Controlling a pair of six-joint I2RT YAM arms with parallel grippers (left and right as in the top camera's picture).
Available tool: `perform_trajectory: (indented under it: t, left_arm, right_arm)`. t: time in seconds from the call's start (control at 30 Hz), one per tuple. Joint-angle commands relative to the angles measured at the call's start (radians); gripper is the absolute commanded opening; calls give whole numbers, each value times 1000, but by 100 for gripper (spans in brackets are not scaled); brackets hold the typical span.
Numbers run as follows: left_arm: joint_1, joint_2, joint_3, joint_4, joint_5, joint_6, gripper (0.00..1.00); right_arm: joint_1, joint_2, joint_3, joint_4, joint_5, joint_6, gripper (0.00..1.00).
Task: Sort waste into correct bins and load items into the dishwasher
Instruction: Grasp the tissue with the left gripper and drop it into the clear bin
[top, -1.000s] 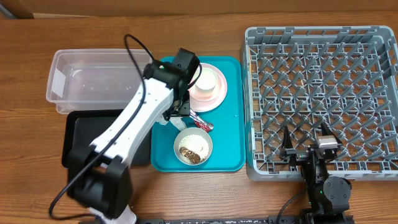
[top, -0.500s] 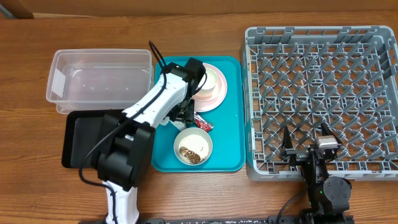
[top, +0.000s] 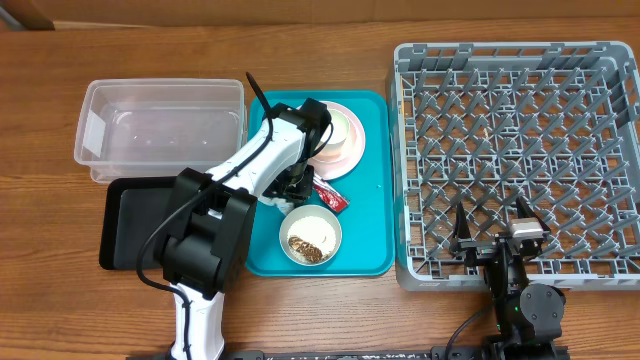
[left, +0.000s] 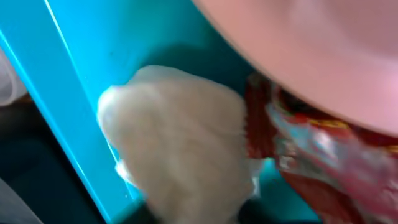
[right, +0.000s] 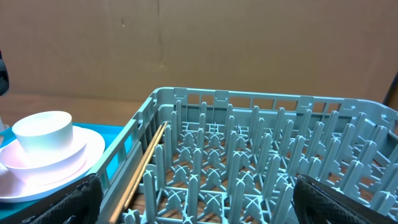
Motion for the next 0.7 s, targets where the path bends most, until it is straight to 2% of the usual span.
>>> perform_trajectory:
  t: [0.0, 0.27, 0.47, 0.67]
  left_arm:
    - [-1, 13, 21, -6, 8, 9, 5]
    - [-1, -60, 24, -6, 6, 5, 4]
    - [2, -235, 31, -1, -4, 5, 4]
    - [51, -409, 31, 21, -111, -51, 4]
  right_arm:
    - [5, -12, -11, 5, -2, 0, 100]
    - [5, -12, -11, 5, -2, 0, 100]
    - [5, -12, -11, 5, -2, 0, 100]
    - [5, -12, -11, 5, -2, 0, 100]
